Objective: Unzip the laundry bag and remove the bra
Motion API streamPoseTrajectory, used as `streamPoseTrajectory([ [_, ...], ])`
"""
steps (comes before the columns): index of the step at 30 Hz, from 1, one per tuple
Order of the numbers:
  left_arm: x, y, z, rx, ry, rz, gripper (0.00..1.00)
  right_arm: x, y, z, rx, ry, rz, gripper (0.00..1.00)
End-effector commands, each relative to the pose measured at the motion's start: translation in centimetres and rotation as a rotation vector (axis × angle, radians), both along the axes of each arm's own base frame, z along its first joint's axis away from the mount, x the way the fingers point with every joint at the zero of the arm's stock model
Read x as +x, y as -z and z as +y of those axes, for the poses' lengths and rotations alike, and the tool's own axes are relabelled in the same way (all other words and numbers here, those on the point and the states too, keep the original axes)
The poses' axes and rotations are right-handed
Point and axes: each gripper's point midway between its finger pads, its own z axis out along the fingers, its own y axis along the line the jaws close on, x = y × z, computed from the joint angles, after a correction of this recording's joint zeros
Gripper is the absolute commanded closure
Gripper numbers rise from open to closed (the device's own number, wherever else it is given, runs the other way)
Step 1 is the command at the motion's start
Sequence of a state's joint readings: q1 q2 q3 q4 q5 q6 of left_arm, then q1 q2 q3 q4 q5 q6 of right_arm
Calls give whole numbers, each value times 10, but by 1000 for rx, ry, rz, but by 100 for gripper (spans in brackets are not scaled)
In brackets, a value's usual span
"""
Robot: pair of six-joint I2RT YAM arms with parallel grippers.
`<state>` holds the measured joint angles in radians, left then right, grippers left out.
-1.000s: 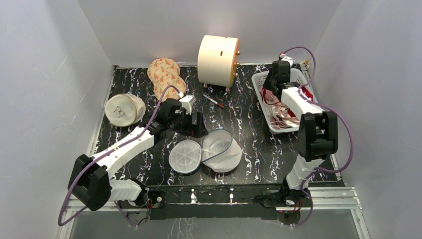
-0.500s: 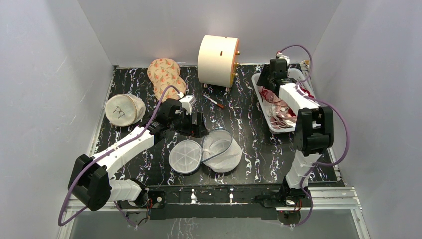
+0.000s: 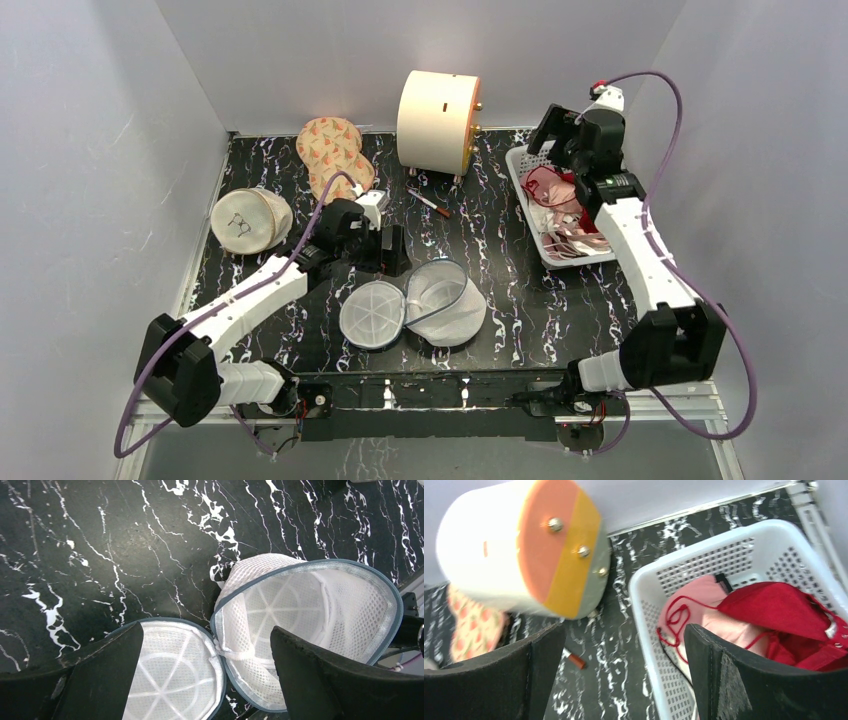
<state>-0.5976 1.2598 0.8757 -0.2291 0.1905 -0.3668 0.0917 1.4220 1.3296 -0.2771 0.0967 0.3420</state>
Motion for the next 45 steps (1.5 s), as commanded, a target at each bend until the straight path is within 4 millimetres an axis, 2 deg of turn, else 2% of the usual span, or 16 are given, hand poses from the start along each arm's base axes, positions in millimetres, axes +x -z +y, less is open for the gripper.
streamPoseTrajectory([
  [1, 0, -18, 14, 21, -41, -60, 2, -23, -3, 58, 58, -248, -39, 12],
  [4, -10, -4, 23, 45, -63, -19, 2, -51, 15, 109, 80, -413, 2, 12],
  [8, -26, 17, 36, 70, -116, 48, 2, -97, 28, 184, 92, -651, 45, 12],
  [12, -38, 28, 55, 107, -196, 88, 3, -135, 27, 237, 78, -827, 50, 12],
  [14, -39, 24, 70, 136, -269, 71, 5, -151, 27, 260, 45, -901, 35, 12],
  [17, -33, -6, 90, 126, -362, -50, 5, -167, 33, 283, -7, -979, 29, 14],
  [23, -16, -107, 129, 105, -479, -398, 2, -187, 65, 328, -46, -1043, 128, 22],
  [26, -13, -154, 141, 90, -512, -516, 2, -201, 81, 356, -31, -1075, 174, 26],
  [31, -13, -221, 167, 108, -594, -656, 2, -230, 107, 406, -4, -1148, 278, 32],
  [32, -15, -234, 171, 109, -607, -685, 2, -237, 122, 417, -19, -1169, 320, 33],
  [34, -17, -257, 178, 108, -622, -738, 2, -251, 137, 434, -42, -1204, 359, 34],
  [36, -20, -273, 183, 97, -632, -776, 2, -263, 149, 447, -65, -1229, 391, 34],
  [38, -22, -278, 185, 85, -644, -785, 2, -272, 163, 456, -76, -1246, 440, 39],
  [41, -25, -273, 186, 71, -647, -775, 2, -285, 179, 467, -93, -1279, 491, 46],
  [45, -27, -262, 187, 76, -647, -752, 2, -297, 196, 474, -154, -1289, 517, 48],
])
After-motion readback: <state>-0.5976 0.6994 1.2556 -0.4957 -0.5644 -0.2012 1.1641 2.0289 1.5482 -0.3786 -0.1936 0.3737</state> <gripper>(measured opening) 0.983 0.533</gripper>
